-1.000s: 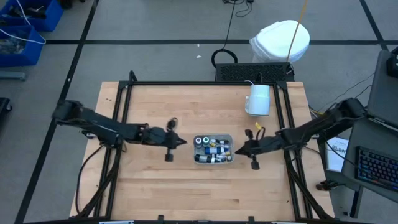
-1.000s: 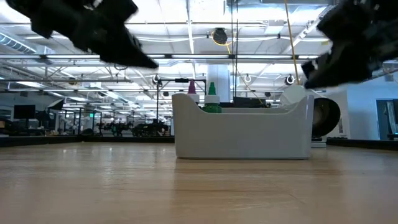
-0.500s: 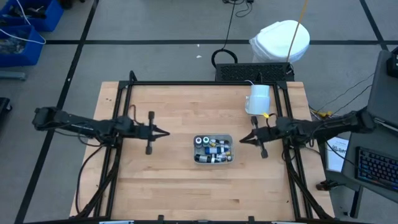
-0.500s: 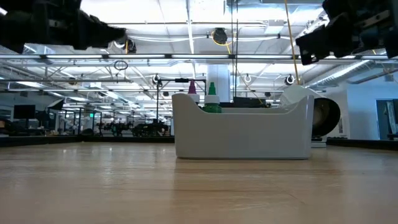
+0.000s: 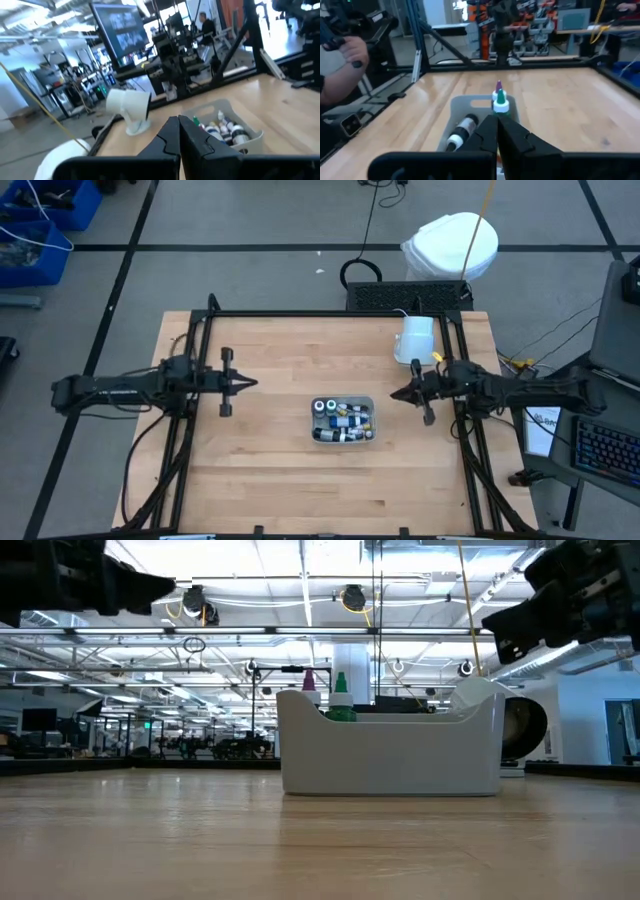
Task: Pick & Place food coloring
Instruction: Return to Home Position
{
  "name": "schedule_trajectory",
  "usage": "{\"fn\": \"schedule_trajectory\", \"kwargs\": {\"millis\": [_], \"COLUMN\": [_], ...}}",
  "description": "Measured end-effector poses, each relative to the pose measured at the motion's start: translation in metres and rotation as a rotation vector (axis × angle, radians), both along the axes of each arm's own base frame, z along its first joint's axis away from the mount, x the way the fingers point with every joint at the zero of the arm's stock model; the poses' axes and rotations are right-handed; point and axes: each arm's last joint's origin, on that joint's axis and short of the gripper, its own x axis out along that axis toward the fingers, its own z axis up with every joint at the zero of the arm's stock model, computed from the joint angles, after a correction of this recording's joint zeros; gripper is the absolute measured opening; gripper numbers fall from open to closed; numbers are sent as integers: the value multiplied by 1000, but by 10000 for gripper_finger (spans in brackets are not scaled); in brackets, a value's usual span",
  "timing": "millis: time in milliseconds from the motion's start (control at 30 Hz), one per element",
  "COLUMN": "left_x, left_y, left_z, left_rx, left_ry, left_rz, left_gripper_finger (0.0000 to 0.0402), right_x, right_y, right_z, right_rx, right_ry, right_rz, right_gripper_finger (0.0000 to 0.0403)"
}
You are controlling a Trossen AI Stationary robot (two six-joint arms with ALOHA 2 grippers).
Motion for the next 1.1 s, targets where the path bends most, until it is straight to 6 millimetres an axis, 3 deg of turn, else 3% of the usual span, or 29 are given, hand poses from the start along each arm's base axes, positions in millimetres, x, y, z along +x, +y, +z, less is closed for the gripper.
{"fn": "schedule_trajectory", "kwargs": {"millis": [167, 433, 633, 1100], "left_x": [-12, -16, -14, -13], "left_y": [-2, -2, -2, -1], "left_z": [5, 2, -14, -19], "left_rx": [5, -12, -36, -57], "left_ry": [-50, -50, -9, 16], "left_rz": [0, -1, -1, 27], "left_gripper_finger": [2, 1, 1, 3], "right_x": [-8, -17, -24, -31], "right_y": [7, 19, 18, 17], "right_z": [1, 0, -14, -11], "right_rx": [-45, -121, -131, -103], "right_ry": [-9, -87, -124, -182], "right_rz": [-26, -6, -69, -96], "right_gripper_finger": [0, 0, 0, 0]}}
